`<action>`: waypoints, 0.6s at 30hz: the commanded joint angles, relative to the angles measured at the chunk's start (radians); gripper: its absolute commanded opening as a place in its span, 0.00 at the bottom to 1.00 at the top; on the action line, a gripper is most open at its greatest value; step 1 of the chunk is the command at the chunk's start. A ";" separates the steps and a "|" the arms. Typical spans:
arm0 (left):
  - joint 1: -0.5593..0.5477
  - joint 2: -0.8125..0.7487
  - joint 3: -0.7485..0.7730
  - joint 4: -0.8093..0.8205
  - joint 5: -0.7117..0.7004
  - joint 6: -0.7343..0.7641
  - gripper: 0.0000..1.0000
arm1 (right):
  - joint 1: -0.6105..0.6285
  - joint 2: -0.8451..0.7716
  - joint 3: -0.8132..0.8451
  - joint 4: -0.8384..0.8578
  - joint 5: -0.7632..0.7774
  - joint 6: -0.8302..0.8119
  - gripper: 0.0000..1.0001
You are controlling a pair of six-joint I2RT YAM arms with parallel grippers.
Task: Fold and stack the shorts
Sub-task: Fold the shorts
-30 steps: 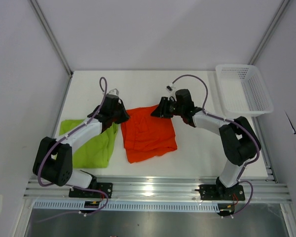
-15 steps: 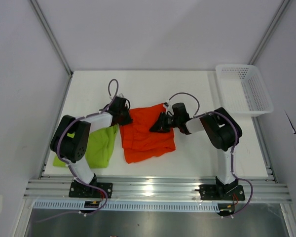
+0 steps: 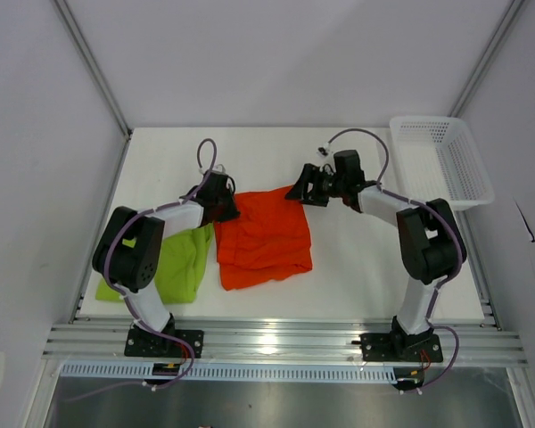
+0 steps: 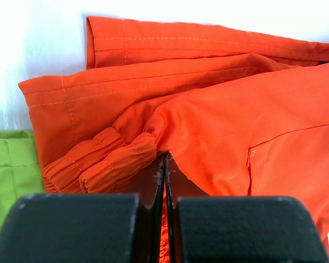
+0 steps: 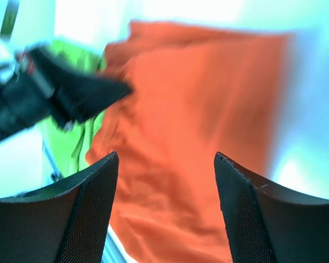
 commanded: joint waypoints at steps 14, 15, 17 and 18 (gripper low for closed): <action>-0.074 -0.295 -0.138 0.023 0.033 0.004 0.25 | -0.189 0.345 0.252 0.006 -0.254 -0.046 0.72; -0.078 -0.318 -0.149 0.015 0.034 0.002 0.29 | -0.186 0.355 0.254 0.018 -0.267 -0.034 0.72; -0.085 -0.383 -0.181 0.006 0.035 0.002 0.43 | -0.173 0.381 0.269 0.027 -0.273 -0.032 0.72; -0.091 -0.401 -0.189 -0.008 0.034 0.002 0.46 | -0.166 0.389 0.279 0.016 -0.273 -0.035 0.71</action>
